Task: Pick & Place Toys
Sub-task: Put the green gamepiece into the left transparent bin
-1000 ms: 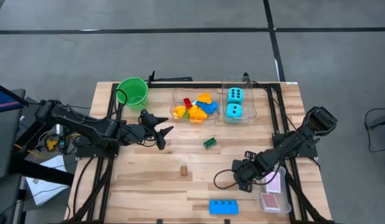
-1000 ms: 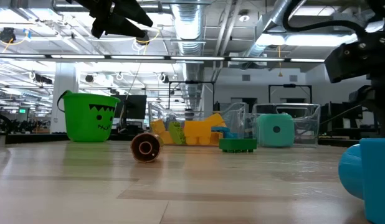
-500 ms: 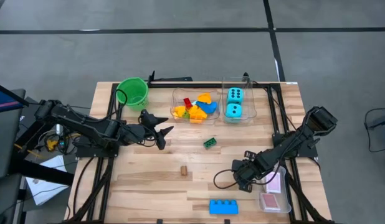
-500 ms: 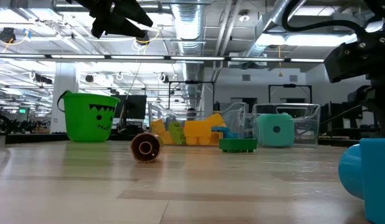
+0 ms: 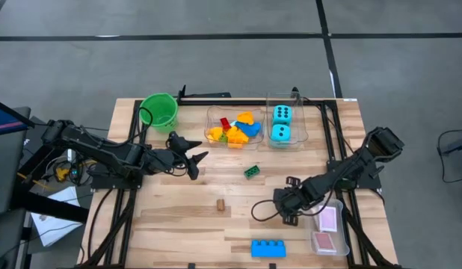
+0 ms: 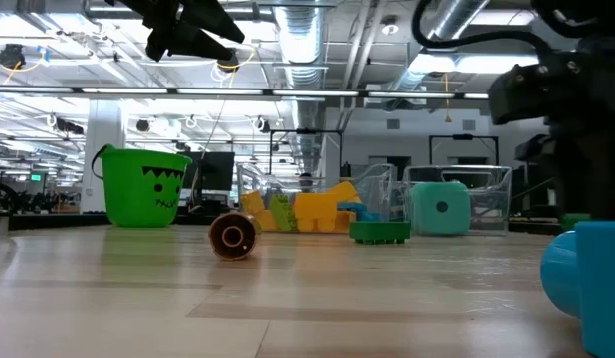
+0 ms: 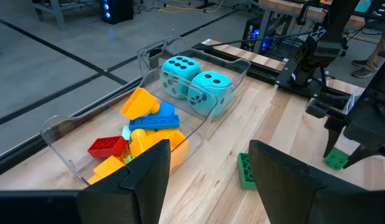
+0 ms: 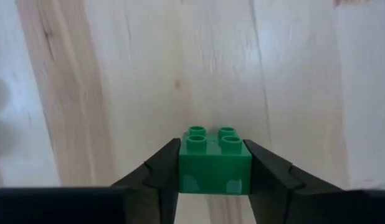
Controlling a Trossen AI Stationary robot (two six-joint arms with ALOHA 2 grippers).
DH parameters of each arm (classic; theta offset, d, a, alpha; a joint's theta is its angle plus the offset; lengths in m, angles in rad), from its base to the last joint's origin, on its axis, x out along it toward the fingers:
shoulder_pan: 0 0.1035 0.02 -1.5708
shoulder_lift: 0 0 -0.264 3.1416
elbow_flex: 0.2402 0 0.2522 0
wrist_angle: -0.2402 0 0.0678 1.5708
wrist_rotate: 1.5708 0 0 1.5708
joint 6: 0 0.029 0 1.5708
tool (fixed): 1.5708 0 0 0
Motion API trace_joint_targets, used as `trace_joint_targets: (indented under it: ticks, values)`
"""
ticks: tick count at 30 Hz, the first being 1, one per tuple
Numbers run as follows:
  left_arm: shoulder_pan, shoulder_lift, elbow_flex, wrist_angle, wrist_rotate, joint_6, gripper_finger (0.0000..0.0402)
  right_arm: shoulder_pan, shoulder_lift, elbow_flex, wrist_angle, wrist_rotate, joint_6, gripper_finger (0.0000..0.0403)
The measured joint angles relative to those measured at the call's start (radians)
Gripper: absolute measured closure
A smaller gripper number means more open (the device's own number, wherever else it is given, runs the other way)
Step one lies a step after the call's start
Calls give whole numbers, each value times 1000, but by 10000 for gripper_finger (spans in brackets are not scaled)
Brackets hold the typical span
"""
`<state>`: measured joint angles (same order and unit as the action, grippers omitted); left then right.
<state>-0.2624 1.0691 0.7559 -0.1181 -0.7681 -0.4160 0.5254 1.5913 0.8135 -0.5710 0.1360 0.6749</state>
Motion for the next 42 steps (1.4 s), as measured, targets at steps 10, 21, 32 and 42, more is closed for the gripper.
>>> trace_joint_targets:
  ticks: [10, 21, 32, 42]
  values:
    - [0, 0, 0, 10, 0, 0, 188, -84, -29, 12, 31, 48, -143, 267]
    - [0, 0, 0, 14, 0, 0, 188, -226, -151, 106, 38, 154, -405, 267]
    - [0, 0, 0, 14, -1, 19, 188, -509, -240, 121, 240, 179, -608, 264]
    - [0, 0, 0, 13, 0, 19, 188, -713, -210, 121, 390, 149, -590, 263]
